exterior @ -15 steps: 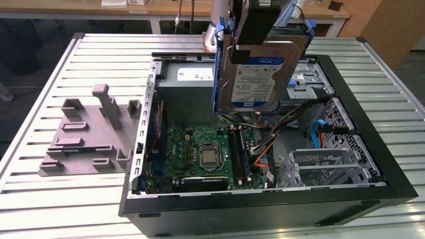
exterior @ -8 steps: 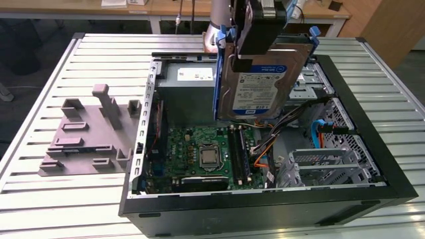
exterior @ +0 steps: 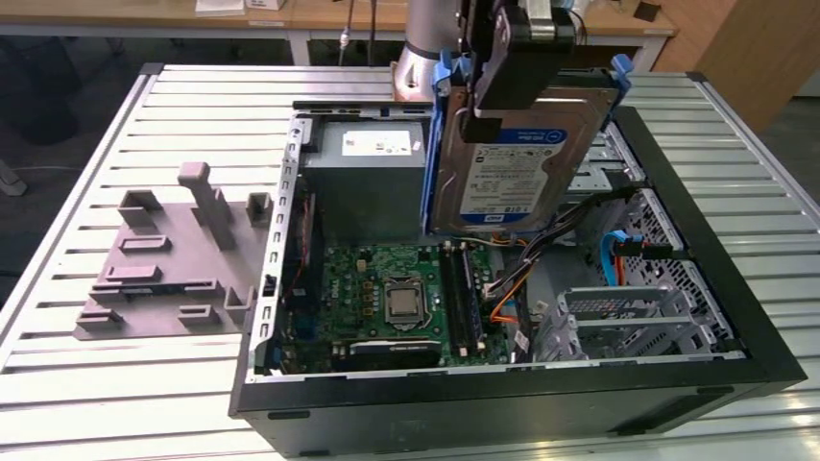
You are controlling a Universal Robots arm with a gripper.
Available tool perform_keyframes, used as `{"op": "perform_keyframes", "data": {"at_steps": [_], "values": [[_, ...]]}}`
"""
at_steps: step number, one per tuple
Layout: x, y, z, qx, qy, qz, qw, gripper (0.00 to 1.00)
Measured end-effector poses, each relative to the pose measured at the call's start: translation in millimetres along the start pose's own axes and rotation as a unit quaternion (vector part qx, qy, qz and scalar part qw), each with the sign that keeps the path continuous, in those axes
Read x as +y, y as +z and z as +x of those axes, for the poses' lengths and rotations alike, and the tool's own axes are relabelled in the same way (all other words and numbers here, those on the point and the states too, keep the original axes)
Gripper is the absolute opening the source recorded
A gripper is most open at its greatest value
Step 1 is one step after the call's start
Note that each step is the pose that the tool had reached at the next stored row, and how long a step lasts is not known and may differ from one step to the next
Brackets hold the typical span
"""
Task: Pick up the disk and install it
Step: 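Insert the disk into the insertion slot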
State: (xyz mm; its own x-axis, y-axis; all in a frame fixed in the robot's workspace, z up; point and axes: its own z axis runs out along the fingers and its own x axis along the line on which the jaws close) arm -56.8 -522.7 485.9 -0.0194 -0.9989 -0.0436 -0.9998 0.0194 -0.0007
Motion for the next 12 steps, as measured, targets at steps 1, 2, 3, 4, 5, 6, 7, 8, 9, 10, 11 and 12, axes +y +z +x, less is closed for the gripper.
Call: {"op": "perform_keyframes", "data": {"at_steps": [1, 2, 3, 4, 5, 6, 7, 8, 9, 10, 11, 12], "values": [[-0.4, 0.1, 0.5, 0.0001, 0.000, 0.0000, 1.0000, 0.36], [-0.8, 0.2, 1.1, 0.0001, 0.000, 0.0000, 1.0000, 0.36], [-1.4, 1.0, 3.9, 0.0000, 0.000, 0.0000, 1.0000, 0.36], [-1.9, 1.6, 8.1, 0.0000, 0.000, 0.0000, 1.0000, 0.36], [-2.0, 1.9, 10.3, 0.0000, 0.000, 0.0000, 1.0000, 0.36], [-2.2, 2.1, 12.3, 0.0000, 0.000, 0.0000, 1.0000, 0.36], [-2.4, 2.4, 14.2, 0.0000, 0.000, 0.0000, 1.0000, 0.36], [-2.6, 2.6, 15.6, 0.0000, 0.000, 0.0000, 1.0000, 0.36], [-3.0, 3.0, 16.5, 0.0000, 0.000, 0.0000, 1.0000, 0.36], [-3.7, 3.3, 17.1, 0.0000, 0.000, 0.0000, 1.0000, 0.36], [-4.6, 3.5, 17.3, 0.0000, 0.000, 0.0000, 1.0000, 0.36], [-5.6, 3.8, 17.4, 0.0001, 0.000, 0.0000, 1.0000, 0.36]]}}
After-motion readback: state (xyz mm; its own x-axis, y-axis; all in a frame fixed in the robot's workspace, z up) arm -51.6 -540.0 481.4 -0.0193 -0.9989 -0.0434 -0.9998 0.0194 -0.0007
